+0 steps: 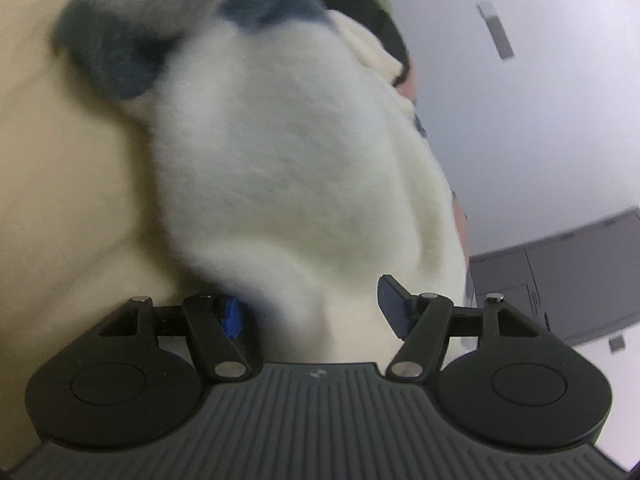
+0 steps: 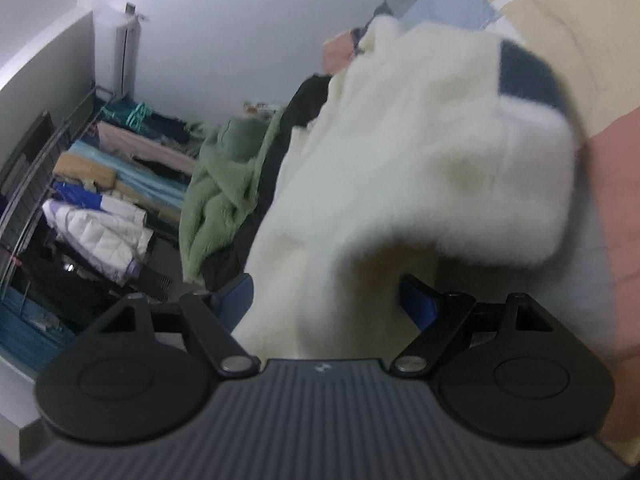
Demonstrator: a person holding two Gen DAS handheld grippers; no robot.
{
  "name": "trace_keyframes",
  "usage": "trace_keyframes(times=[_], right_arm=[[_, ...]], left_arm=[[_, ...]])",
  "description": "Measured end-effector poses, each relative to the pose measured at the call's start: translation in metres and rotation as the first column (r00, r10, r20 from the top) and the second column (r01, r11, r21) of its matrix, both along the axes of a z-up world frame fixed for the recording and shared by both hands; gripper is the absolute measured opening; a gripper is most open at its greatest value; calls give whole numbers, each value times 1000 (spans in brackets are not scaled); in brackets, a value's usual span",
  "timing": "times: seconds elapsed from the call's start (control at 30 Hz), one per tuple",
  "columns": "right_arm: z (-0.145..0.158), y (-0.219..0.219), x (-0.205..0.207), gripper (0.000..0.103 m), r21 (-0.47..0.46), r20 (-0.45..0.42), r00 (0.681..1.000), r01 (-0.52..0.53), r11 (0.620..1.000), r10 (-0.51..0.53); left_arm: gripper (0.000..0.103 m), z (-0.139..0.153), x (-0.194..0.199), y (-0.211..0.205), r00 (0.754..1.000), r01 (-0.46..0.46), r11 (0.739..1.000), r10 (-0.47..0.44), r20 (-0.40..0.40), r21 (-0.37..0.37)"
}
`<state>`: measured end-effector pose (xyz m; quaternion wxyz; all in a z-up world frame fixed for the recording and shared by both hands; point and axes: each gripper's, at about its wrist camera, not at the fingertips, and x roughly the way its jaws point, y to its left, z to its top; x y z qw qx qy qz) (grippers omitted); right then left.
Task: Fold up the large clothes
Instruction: 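Lift the sweater with both grippers and shake it out in the air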
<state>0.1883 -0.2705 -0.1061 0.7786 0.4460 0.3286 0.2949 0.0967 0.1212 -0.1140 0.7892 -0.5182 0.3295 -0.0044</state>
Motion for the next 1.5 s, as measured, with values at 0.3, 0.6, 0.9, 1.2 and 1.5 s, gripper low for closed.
trace_keyframes(times=[0.3,0.6,0.9,1.2,1.5], right_arm=[[-20,-21,9,32,-121,-70,990,116,986,-125],[44,-41,-45,15,-128,260,955,179,976,-141],[142,-64,-100,14,-118,493,862,203,972,-120],[281,-80,-130,15,-77,692,715,210,975,-99],[408,-88,-121,15,-54,789,606,228,972,-98]], left_arm=[[13,2,-11,34,992,-120,992,121,38,-47],[12,60,-57,42,883,-49,990,104,458,-129],[12,144,-83,48,775,2,997,51,630,-83],[12,314,-105,49,624,1,996,-74,778,95],[13,445,-98,45,573,-82,956,-187,798,283]])
